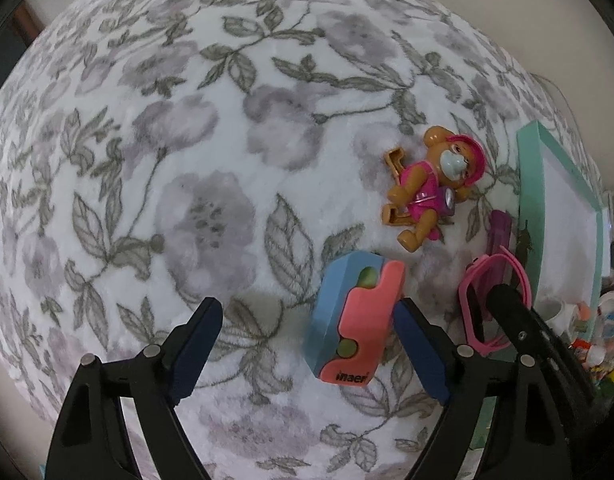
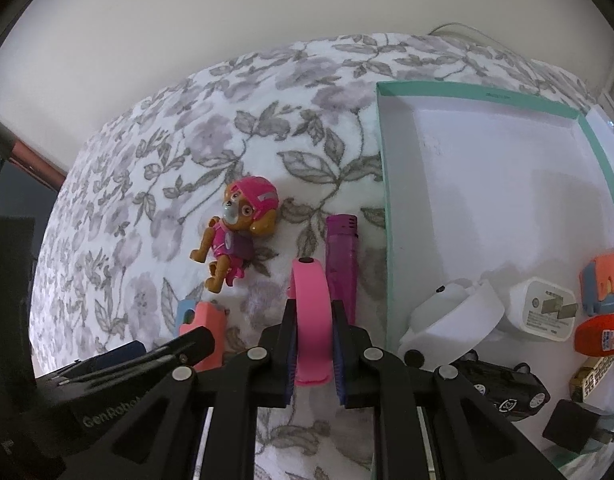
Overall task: Organize rigid objects
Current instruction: 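Grasp the pink-blue inaer toy block with the left gripper while the right gripper grasps the pink watch, then carry the toy block and pink watch into the tray and open both grippers, then move both grippers back out of the tray toward the figure and lighter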
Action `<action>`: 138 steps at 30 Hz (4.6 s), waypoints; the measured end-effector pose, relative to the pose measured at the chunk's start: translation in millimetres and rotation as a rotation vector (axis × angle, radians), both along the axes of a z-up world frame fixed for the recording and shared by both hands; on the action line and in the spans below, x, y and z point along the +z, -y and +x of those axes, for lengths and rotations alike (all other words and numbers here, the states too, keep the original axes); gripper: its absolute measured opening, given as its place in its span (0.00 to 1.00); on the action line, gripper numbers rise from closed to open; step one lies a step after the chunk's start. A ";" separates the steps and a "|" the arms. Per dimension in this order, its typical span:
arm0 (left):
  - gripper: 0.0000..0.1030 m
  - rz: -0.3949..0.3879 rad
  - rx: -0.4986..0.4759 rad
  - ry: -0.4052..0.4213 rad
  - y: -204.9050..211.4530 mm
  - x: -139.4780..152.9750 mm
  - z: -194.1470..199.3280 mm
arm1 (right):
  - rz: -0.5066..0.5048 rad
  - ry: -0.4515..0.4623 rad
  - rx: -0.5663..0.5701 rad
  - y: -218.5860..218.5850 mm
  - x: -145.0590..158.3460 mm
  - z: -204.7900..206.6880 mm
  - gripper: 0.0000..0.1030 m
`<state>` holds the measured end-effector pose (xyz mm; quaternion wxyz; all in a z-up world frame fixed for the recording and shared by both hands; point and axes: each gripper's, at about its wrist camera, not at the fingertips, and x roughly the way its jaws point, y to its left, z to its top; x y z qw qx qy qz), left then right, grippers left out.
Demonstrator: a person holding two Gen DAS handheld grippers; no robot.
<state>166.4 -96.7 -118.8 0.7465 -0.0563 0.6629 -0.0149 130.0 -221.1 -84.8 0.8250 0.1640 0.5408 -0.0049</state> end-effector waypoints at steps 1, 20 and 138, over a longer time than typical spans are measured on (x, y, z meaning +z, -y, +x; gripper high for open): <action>0.84 0.004 -0.005 0.004 2.2 0.8 -2.8 | 0.001 -0.001 -0.004 0.7 -0.1 0.0 0.16; 0.43 0.085 -0.116 0.033 62.3 -7.0 -17.8 | 0.014 -0.013 -0.011 0.3 -2.5 -0.3 0.16; 1.00 0.012 0.298 0.325 -148.9 107.5 54.3 | -0.224 0.181 -0.073 28.8 69.9 1.9 0.98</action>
